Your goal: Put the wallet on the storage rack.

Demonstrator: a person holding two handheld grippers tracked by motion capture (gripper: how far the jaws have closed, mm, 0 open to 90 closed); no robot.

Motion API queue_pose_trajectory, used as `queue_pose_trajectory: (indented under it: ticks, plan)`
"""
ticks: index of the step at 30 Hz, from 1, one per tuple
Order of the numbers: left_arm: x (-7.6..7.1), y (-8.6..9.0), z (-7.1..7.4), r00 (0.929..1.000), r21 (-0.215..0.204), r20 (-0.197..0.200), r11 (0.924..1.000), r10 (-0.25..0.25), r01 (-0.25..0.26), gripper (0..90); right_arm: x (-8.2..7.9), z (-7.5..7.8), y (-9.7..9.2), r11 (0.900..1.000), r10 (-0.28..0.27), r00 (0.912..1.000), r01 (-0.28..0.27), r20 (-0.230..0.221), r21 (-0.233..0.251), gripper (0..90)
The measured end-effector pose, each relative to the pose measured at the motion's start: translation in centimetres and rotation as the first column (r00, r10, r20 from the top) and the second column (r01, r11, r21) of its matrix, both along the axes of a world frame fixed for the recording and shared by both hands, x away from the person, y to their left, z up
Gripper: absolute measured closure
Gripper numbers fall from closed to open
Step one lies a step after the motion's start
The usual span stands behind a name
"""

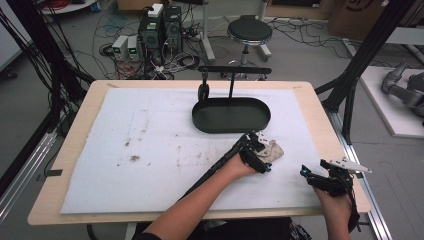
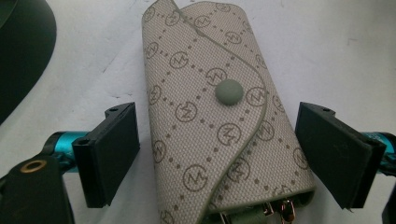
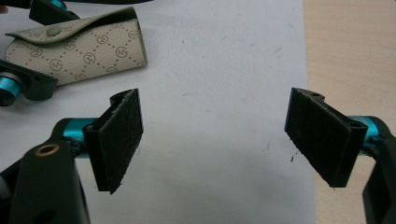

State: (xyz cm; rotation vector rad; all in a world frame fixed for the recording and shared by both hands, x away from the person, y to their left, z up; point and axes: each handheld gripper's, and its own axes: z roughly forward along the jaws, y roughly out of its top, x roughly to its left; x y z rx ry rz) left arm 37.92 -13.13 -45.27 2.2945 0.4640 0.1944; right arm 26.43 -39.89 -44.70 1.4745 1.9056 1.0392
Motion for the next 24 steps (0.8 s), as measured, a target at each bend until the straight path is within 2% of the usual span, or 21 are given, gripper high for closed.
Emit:
queue_pose_trajectory:
  ticks: [5,8,11,15,17,24]
  plan:
    - [-0.2,0.1,0.0,0.9999,-0.008,0.010,1.0000,-0.001,0.001,16.6,0.1,0.0,0.1,1.0000,0.002,1.0000,-0.002,-0.005,-0.001,19.8]
    - [-0.5,0.3,0.3,0.9998,-0.012,0.019,0.9999,-0.012,0.012,29.5,0.1,0.0,0.2,1.0000,0.003,1.0000,-0.003,-0.001,-0.002,19.8]
    - [-0.7,0.3,0.4,0.9994,-0.005,0.033,0.9999,-0.012,0.013,33.4,0.0,0.0,0.2,1.0000,0.002,1.0000,-0.002,-0.002,-0.002,19.8]
    - [-0.7,0.6,0.8,0.9985,0.011,0.051,0.9998,-0.018,0.018,35.2,0.0,0.0,0.1,1.0000,0.001,1.0000,-0.001,-0.002,-0.002,19.8]
    - [-0.6,0.8,0.9,0.9985,0.005,0.050,0.9998,-0.019,0.019,35.4,0.0,0.0,0.1,1.0000,0.000,1.0000,0.000,-0.002,-0.002,19.8]
    - [0.3,3.2,2.9,0.9968,-0.038,0.073,0.9987,-0.032,0.035,35.5,0.1,-0.1,0.3,1.0000,0.004,1.0000,-0.004,-0.007,-0.002,19.8]
